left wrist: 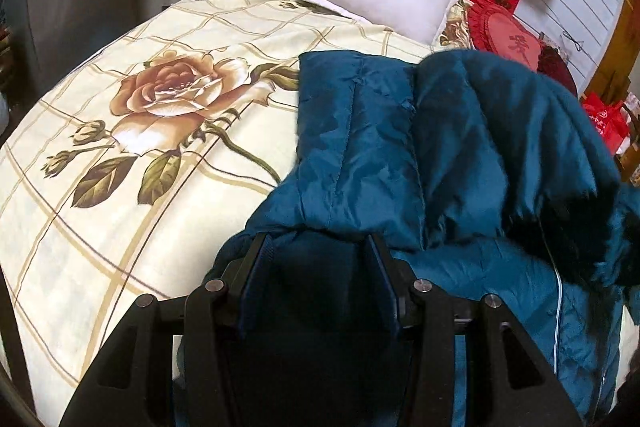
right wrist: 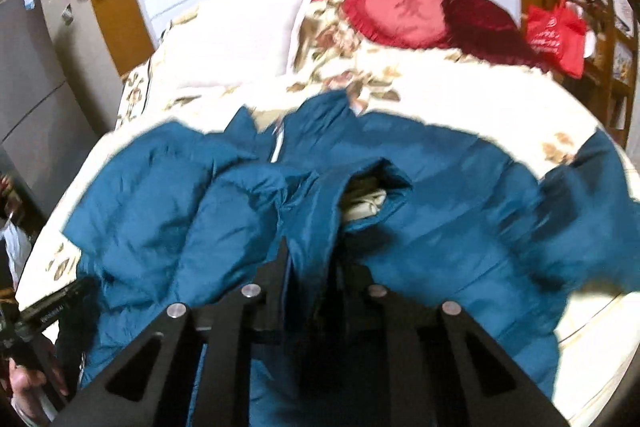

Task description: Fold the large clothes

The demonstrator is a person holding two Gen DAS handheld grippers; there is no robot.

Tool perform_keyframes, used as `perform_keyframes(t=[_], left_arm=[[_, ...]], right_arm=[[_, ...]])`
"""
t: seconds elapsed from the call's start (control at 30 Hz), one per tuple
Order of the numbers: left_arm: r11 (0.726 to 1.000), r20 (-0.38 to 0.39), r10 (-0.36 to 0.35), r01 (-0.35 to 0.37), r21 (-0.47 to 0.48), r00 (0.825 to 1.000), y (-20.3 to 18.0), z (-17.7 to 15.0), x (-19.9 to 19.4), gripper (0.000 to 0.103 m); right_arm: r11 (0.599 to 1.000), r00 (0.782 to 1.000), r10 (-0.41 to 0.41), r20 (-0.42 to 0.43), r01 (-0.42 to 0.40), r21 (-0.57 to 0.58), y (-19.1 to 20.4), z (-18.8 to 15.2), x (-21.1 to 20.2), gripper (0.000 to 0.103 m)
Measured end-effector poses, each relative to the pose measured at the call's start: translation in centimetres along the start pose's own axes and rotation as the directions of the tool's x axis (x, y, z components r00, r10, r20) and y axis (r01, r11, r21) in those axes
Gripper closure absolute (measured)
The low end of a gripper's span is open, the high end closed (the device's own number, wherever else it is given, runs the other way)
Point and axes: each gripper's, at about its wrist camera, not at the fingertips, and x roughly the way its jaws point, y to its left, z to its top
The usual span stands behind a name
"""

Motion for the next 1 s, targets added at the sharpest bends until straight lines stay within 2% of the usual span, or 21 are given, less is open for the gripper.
perform_keyframes(t=[0.2, 0.33, 0.43, 0.53, 0.57, 0.63, 0.7, 0.8, 0.9, 1.0], left_arm=[[0.999, 0.001, -0.027, 0.027, -0.038, 1.000, 1.0, 0.4, 0.5, 0.073], [1.000, 0.001, -0.017, 0.017, -0.017, 1.000, 0.7, 0.1, 0.9, 0.073], [1.000, -0.003, -0.010, 0.010, -0.011, 1.000, 0.6, 0.2, 1.0, 0.073], [1.000, -0.016, -0.006, 0.007, 0.001, 1.000, 0.5, 0.2, 0.5, 0.073], [1.000, -0.014, -0.009, 0.009, 0.003, 1.000, 0.5, 0.1, 0.0, 0.073], [1.000, 0.013, -0.025, 0.025, 0.013, 1.000, 0.5, 0.0, -1.5, 0.073], [0.999, 0.055, -0.034, 0.032, 0.032, 0.998, 0.3, 0.1, -3.0, 0.073], [0.998, 0.113, -0.044, 0.037, 0.059, 0.993, -0.3, 0.5, -4.7, 0.073], [0.996, 0.105, -0.051, 0.042, 0.082, 0.993, -1.7, 1.5, -4.5, 0.073], [0.995, 0.095, -0.057, 0.049, 0.088, 0.994, -3.3, 2.3, -3.1, 0.073]], right_arm=[[0.992, 0.991, -0.127, 0.052, 0.126, 0.023, -4.5, 2.9, -0.5, 0.088], [0.982, 0.982, -0.187, -0.012, 0.188, 0.022, -6.6, 3.1, 2.8, 0.089], [0.963, 0.960, -0.269, -0.071, 0.266, -0.052, -6.4, 2.1, 6.7, 0.089], [0.949, 0.949, -0.303, -0.080, 0.294, -0.113, -6.1, 1.0, 8.1, 0.088], [0.948, 0.948, -0.306, -0.091, 0.295, -0.115, -6.2, 0.9, 8.2, 0.085], [0.954, 0.948, -0.296, -0.118, 0.287, -0.087, -6.7, 0.8, 7.5, 0.063], [0.969, 0.962, -0.246, -0.121, 0.245, -0.023, -7.7, 1.0, 5.7, 0.047], [0.974, 0.971, -0.227, -0.077, 0.228, 0.006, -8.2, 1.8, 3.0, 0.044], [0.985, 0.984, -0.171, -0.041, 0.171, -0.005, -7.1, 2.8, 1.1, 0.044], [0.994, 0.993, -0.104, -0.051, 0.101, -0.045, -4.9, 3.3, 1.4, 0.044]])
